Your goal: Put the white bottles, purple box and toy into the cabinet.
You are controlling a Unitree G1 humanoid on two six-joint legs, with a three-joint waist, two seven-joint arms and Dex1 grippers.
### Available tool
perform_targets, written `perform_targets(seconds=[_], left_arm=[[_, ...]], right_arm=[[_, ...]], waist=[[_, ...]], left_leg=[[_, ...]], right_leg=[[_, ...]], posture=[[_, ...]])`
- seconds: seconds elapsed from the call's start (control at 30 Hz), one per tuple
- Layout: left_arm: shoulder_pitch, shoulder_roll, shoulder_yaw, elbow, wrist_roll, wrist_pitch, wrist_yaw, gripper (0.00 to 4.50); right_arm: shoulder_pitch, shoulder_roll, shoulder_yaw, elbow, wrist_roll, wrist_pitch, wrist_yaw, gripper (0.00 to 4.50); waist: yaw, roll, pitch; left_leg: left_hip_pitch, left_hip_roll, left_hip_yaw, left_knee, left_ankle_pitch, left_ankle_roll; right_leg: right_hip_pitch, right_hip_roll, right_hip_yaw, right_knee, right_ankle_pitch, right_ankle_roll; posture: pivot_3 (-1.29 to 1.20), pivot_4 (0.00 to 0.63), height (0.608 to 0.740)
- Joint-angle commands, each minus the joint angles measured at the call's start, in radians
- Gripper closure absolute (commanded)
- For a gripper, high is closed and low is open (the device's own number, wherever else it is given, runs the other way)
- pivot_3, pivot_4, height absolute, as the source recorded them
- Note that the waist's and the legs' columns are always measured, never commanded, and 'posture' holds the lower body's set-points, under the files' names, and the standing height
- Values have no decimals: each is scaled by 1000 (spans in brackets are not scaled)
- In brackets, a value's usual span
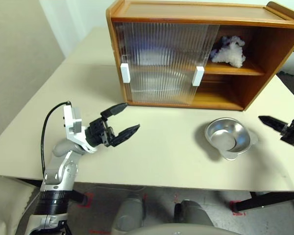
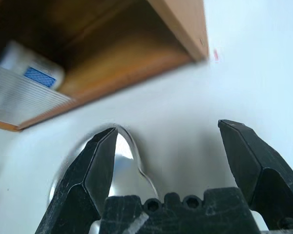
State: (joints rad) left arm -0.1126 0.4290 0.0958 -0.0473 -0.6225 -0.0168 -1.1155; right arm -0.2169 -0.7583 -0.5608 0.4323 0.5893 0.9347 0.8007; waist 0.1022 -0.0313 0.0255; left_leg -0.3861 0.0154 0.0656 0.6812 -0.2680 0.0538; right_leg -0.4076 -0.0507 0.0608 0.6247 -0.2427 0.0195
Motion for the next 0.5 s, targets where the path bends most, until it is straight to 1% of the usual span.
perform_targets(seconds=[0.03, 0.2, 0.33, 0.43, 0.5], left_arm=[[-8, -1, -7, 2, 12, 1, -4, 0], [-7, -2, -6, 10, 14, -3, -7, 0], [-8, -7, -12, 17, 18, -7, -8, 0], [-9, -9, -13, 21, 21, -9, -8, 0], [-10, -10, -13, 24, 22, -10, -8, 0]], right_arm=[[14, 11, -46, 17, 37, 104, -66, 37], [38, -5, -90, 14, 103, 256, -63, 37], [33, 15, -161, 18, 173, 348, -75, 37], [45, 24, -164, -13, 200, 399, -83, 37], [42, 32, -171, -26, 213, 418, -92, 421]], waist=[[-1, 1, 0], [-1, 1, -1], [-1, 1, -1], [-3, 0, -1], [-3, 0, -1]], left_leg=[[0, 0, 0, 0, 0, 0], [0, 0, 0, 0, 0, 0], [0, 0, 0, 0, 0, 0], [0, 0, 0, 0, 0, 0], [0, 0, 0, 0, 0, 0]], right_leg=[[0, 0, 0, 0, 0, 0], [0, 0, 0, 0, 0, 0], [0, 0, 0, 0, 0, 0], [0, 1, 0, 0, -1, 2], [0, 1, 0, 0, -1, 3]], posture=[[176, 0, 740], [171, 0, 740], [169, 0, 740], [167, 0, 740], [167, 0, 740]])
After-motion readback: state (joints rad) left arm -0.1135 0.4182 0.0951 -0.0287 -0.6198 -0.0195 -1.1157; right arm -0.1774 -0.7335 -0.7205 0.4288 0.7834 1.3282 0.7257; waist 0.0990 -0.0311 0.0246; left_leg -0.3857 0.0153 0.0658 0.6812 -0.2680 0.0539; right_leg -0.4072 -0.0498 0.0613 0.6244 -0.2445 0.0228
